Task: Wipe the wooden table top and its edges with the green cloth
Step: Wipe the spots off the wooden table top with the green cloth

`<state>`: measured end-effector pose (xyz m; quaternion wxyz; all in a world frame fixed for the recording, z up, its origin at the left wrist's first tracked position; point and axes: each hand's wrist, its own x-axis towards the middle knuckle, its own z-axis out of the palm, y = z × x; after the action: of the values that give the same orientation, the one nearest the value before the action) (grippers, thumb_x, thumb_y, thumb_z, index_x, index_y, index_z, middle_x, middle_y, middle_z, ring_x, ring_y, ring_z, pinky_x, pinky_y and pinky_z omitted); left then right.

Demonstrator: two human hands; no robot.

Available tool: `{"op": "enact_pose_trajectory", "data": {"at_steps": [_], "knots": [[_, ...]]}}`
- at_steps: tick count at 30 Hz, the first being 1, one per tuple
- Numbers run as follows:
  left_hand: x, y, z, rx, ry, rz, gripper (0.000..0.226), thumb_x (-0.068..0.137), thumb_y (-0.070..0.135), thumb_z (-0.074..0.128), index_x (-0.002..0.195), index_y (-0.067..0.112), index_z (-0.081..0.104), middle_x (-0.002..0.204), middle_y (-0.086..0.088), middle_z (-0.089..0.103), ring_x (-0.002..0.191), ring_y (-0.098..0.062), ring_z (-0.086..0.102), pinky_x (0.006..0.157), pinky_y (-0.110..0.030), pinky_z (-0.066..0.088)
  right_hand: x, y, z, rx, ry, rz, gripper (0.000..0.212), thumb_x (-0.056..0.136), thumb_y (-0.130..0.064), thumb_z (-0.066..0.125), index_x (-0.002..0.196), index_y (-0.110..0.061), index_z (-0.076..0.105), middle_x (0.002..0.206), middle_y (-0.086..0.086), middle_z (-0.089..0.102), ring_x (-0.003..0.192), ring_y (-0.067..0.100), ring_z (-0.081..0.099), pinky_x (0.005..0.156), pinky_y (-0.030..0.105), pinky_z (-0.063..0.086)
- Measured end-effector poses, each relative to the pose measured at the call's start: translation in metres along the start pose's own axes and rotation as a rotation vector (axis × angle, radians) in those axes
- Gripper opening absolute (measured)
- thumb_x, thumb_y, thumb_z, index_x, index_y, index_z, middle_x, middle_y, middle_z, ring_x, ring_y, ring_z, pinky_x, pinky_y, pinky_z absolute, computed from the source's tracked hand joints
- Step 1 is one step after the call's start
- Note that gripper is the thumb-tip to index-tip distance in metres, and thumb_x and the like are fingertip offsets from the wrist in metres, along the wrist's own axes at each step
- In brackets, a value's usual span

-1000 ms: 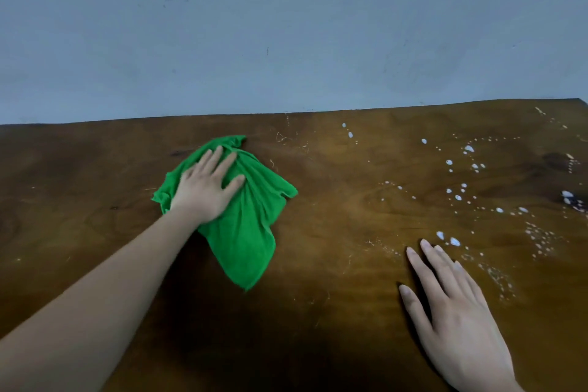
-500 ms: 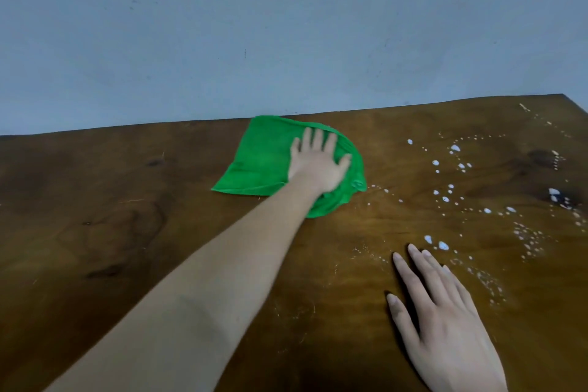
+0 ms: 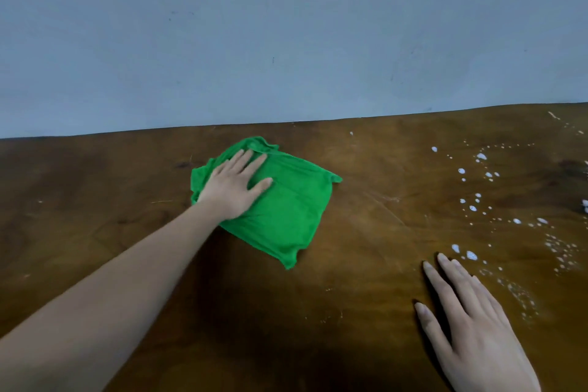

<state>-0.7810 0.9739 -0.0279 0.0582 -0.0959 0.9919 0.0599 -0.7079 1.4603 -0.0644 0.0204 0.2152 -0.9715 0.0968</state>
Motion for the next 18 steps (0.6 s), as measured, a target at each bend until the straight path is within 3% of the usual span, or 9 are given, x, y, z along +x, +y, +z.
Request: {"op": "enact_pose_trajectory", "data": {"at_steps": [5, 10, 13, 18], "knots": [[0.000, -0.129, -0.009, -0.052, 0.060, -0.420, 0.094, 0.097, 0.091, 0.007, 0.176, 0.040, 0.010, 0.185, 0.001, 0.006, 0.171, -0.022, 0.004, 0.135, -0.055, 0.012, 0.001, 0.000, 0.004, 0.011, 0.047, -0.020, 0.074, 0.108, -0.065, 0.036, 0.168, -0.023, 0.047, 0.177, 0.001, 0.039, 0.163, 0.026, 0.036, 0.130, 0.045, 0.023], [0.016, -0.132, -0.008, -0.176, 0.092, -0.726, 0.091, 0.101, 0.078, 0.018, 0.177, 0.029, 0.014, 0.186, -0.006, 0.003, 0.171, -0.028, -0.001, 0.136, -0.056, 0.005, 0.002, -0.001, 0.005, 0.011, 0.059, -0.019, 0.074, 0.107, -0.063, 0.037, 0.167, -0.021, 0.048, 0.176, 0.004, 0.040, 0.162, 0.029, 0.038, 0.129, 0.048, 0.026], [0.038, -0.093, -0.008, -0.178, 0.077, -0.749, 0.090, 0.103, 0.073, 0.019, 0.177, 0.023, 0.009, 0.185, -0.012, -0.001, 0.171, -0.034, -0.004, 0.135, -0.058, 0.002, 0.001, -0.002, 0.004, 0.017, 0.042, -0.012, 0.074, 0.108, -0.063, 0.037, 0.167, -0.021, 0.048, 0.176, 0.004, 0.040, 0.163, 0.028, 0.037, 0.130, 0.049, 0.026], [0.069, 0.004, -0.001, -0.149, 0.057, -0.551, 0.087, 0.105, 0.068, 0.018, 0.178, 0.022, 0.006, 0.185, -0.015, -0.004, 0.170, -0.038, -0.004, 0.135, -0.060, 0.002, 0.001, -0.005, -0.001, 0.007, 0.000, 0.003, 0.072, 0.110, -0.063, 0.037, 0.169, -0.023, 0.046, 0.177, 0.003, 0.039, 0.163, 0.025, 0.035, 0.132, 0.043, 0.020]]}}
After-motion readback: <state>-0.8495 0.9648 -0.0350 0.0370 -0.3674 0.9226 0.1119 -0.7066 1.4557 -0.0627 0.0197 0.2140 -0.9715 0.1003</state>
